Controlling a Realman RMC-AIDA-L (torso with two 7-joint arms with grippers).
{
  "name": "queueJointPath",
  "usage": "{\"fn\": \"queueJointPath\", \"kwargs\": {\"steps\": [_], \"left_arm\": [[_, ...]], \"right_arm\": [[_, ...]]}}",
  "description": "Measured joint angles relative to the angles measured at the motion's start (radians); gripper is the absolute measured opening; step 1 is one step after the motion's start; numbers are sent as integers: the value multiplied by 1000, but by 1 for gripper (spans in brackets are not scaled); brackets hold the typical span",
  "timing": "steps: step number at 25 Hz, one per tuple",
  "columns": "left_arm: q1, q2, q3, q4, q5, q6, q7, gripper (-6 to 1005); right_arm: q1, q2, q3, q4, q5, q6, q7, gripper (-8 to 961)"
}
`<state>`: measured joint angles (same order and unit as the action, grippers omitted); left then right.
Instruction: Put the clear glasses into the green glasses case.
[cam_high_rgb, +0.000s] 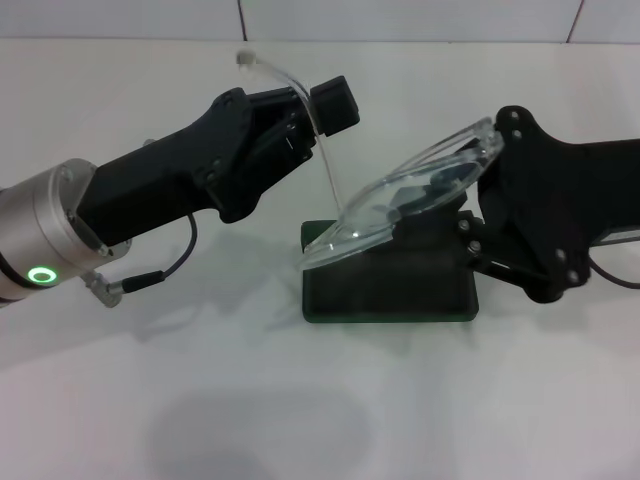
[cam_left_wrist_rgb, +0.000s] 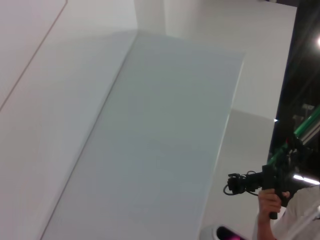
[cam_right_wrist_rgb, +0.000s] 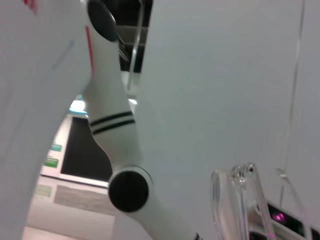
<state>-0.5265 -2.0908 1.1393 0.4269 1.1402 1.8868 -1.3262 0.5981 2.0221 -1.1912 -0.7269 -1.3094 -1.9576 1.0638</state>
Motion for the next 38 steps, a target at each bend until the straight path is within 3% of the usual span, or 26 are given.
{"fn": "queueJointPath", "kwargs": {"steps": [11,38], "left_arm": [[4,0,-8,-2,-2,-8,12,67],[-49,-8,63,4,-19,-3,9,68]], "right_arm": [[-4,0,0,-1,17,-39,2,51],[17,0,-39,4,10,71,-5,51]]}}
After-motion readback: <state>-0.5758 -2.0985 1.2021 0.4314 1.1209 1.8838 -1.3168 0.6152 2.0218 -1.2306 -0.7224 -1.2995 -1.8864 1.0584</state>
